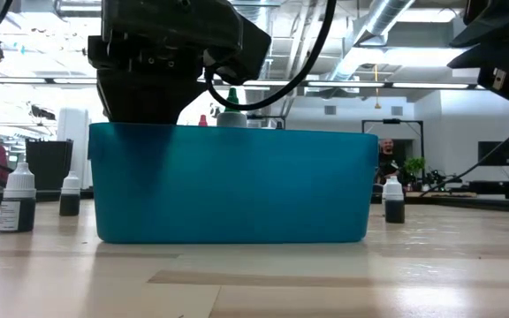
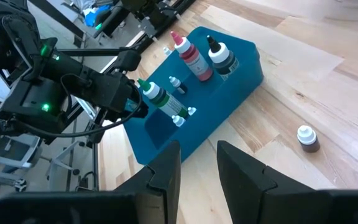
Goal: Pick & Place food coloring
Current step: Put the bottom left small green food coloring bottle into the blue bin, then put the big red food coloring bottle into the blue bin
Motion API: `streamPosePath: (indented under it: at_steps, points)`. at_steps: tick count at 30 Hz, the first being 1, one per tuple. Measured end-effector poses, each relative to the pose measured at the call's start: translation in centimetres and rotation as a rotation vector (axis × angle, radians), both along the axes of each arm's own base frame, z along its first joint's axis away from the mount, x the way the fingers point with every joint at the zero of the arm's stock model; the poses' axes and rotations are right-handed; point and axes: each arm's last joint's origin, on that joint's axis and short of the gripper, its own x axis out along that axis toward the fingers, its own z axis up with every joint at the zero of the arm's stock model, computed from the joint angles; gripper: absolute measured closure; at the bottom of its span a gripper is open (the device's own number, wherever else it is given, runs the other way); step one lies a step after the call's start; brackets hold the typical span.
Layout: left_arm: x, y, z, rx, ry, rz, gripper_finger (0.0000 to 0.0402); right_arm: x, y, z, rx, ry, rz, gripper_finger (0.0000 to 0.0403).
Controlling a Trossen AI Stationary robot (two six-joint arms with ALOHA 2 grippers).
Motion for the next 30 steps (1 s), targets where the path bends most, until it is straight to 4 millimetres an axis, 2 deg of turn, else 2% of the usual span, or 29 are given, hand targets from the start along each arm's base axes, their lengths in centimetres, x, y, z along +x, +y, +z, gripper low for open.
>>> streamPosePath:
  at_steps: [11, 22, 30]
  points:
    - [0.13, 0.27, 0.0, 0.004, -0.003, 0.016, 0.0311, 0.0, 0.0, 0.0, 0.0, 0.0, 0.0, 0.0308]
    - [0.15, 0.33, 0.03, 0.008, -0.006, 0.025, 0.0246, 0.0, 0.0, 0.0, 0.0, 0.0, 0.0, 0.0308]
    - [0.17, 0.38, 0.04, 0.021, -0.014, 0.029, 0.0236, 0.0, 0.0, 0.0, 0.0, 0.0, 0.0, 0.0308]
